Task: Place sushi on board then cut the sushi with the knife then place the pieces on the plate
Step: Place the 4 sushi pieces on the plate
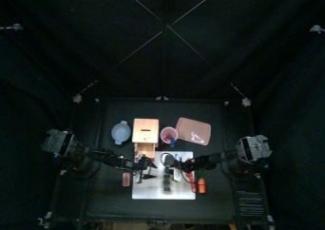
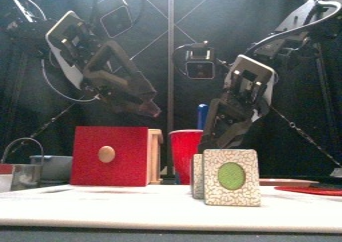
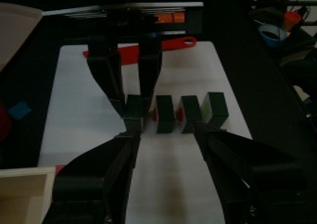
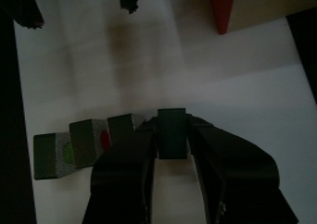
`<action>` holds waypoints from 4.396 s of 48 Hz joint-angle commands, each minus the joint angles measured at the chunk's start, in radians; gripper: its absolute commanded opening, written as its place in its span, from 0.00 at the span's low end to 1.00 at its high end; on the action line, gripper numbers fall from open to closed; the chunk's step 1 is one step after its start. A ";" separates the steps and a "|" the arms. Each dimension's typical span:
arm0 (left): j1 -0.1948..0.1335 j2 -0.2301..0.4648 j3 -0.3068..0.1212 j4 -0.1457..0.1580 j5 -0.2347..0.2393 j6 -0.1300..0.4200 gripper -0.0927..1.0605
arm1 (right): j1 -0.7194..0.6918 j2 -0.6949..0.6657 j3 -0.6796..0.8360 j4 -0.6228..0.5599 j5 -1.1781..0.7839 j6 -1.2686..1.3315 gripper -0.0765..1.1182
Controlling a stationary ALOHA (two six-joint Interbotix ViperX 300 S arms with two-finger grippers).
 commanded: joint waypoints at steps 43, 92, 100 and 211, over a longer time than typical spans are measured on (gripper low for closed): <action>0.002 -0.015 -0.006 -0.009 -0.002 0.002 0.82 | -0.456 -0.400 0.170 0.278 0.423 0.015 0.54; 0.002 -0.023 0.011 -0.008 -0.003 -0.002 0.82 | -0.606 -0.055 -0.061 0.353 0.296 0.003 0.74; 0.002 -0.023 0.011 -0.015 -0.003 -0.002 0.82 | -0.592 -0.114 -0.034 0.350 0.348 0.000 0.75; -0.017 -0.106 0.031 -0.049 -0.012 0.002 0.82 | 0.087 -0.028 -0.044 0.044 0.086 -0.002 0.75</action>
